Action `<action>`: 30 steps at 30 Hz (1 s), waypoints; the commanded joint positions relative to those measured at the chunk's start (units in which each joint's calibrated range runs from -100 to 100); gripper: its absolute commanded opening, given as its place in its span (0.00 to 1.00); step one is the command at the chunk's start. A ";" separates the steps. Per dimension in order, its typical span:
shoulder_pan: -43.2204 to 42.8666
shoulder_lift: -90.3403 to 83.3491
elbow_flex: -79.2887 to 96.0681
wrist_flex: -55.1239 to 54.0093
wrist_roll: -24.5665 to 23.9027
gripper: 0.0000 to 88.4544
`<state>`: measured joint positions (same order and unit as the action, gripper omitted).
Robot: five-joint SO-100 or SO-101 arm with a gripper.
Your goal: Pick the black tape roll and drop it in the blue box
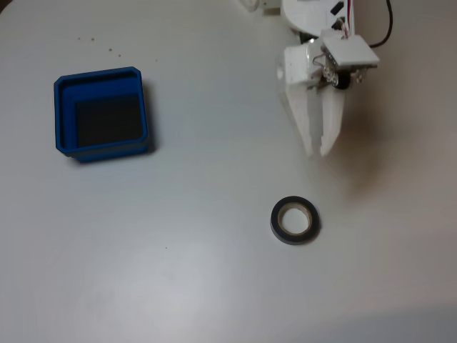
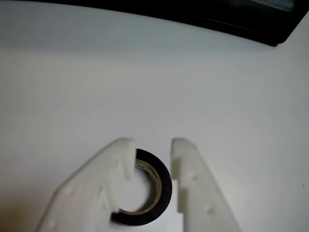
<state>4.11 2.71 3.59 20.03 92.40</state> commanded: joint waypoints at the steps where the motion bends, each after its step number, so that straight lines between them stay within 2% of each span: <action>1: 0.34 3.06 -9.07 -1.30 0.24 0.01; 19: 0.34 19.87 -30.99 -1.30 -0.03 0.01; 30: -0.54 24.05 -32.43 -1.30 -0.29 0.01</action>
<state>4.01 26.67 -24.75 20.03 92.40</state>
